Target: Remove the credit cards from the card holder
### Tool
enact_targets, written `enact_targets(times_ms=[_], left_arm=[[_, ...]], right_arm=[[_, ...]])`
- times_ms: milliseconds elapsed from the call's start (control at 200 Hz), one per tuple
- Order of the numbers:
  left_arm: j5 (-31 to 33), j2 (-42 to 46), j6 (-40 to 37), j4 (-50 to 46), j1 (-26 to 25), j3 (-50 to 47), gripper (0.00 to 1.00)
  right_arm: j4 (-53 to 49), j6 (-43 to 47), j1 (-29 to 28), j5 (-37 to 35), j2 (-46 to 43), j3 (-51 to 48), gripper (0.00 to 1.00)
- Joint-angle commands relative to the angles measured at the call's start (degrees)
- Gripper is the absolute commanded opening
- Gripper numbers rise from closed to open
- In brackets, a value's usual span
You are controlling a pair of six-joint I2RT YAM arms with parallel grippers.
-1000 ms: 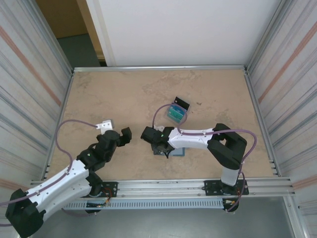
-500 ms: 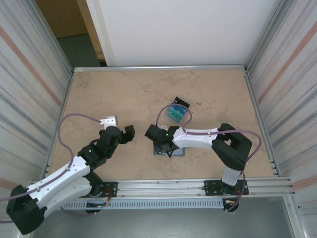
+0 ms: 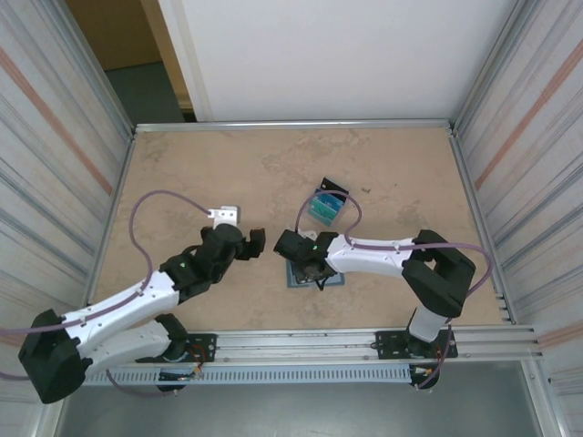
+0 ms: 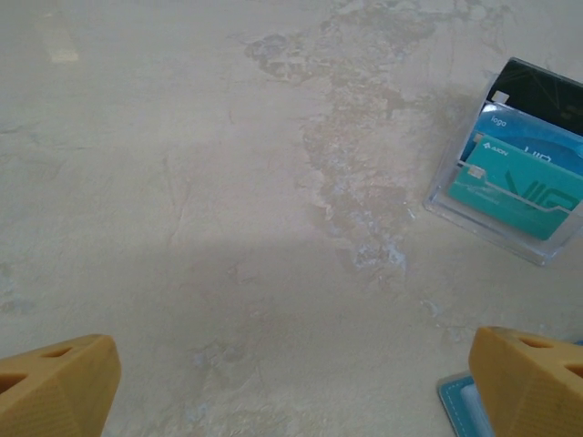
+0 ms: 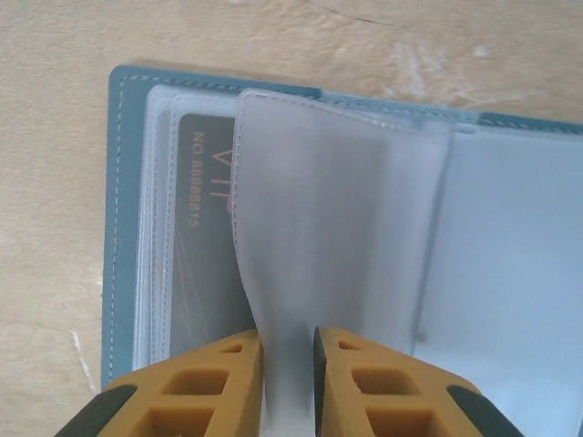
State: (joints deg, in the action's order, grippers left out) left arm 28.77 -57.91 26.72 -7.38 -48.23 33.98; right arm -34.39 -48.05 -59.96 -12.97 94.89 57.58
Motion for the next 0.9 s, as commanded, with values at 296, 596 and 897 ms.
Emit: enact_targets(times_ms=[296,596,897], left_arm=[[-1.40,-8.62,-2.70,4.63,-1.74,4.82,0.99],[-1.26,-15.05,-3.80,5.10,-5.51,7.03,0.99],[-1.60,-23.66,-1.60,4.89,-9.73,9.94,0.99]], right_arm=[[-4.77,-2.85,3.52,-4.87,-7.82,-5.37,0.28],[-4.34,-1.14,8.12,-4.76,-12.30,-8.88,0.30],[1.25,0.95,16.40,3.13,-15.77,-14.79,0.26]])
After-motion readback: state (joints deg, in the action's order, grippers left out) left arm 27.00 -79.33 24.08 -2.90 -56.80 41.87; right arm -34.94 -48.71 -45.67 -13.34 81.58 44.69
